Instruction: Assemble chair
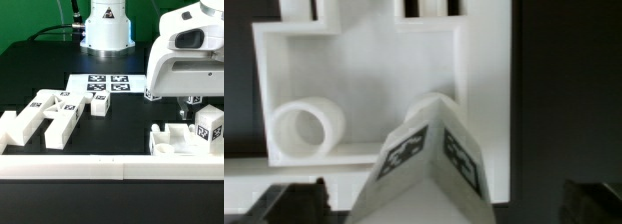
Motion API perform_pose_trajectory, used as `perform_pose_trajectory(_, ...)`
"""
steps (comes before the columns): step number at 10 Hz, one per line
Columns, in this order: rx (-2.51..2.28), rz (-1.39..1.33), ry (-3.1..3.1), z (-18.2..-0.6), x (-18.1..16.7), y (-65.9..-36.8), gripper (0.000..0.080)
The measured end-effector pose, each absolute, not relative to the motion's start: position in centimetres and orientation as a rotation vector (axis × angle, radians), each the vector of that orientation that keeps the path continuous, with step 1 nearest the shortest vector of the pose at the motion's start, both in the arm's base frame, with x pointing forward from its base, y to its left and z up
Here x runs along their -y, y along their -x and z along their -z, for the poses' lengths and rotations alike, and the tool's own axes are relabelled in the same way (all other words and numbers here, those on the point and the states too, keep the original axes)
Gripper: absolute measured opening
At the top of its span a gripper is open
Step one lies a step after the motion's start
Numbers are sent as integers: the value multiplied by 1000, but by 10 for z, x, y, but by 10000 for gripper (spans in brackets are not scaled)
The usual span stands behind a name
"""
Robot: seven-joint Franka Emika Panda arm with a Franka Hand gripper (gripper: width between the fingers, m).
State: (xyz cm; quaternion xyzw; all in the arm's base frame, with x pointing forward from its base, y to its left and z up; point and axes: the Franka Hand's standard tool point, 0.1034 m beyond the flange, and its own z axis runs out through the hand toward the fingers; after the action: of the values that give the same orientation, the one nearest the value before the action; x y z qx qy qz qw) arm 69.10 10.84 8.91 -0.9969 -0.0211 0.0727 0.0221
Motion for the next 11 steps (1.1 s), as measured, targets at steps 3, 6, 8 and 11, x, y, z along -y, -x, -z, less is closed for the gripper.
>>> perform_pose_trajectory(3, 354, -217, 3056, -89, -107, -691, 649)
perform_pose_trajectory(6, 513, -210, 3026, -89, -105, -692, 526)
perform_pose_trajectory(8, 512, -209, 3025, -89, -105, -692, 391)
perform_pose_trajectory(11, 510, -209, 3026, -89, -105, -692, 289)
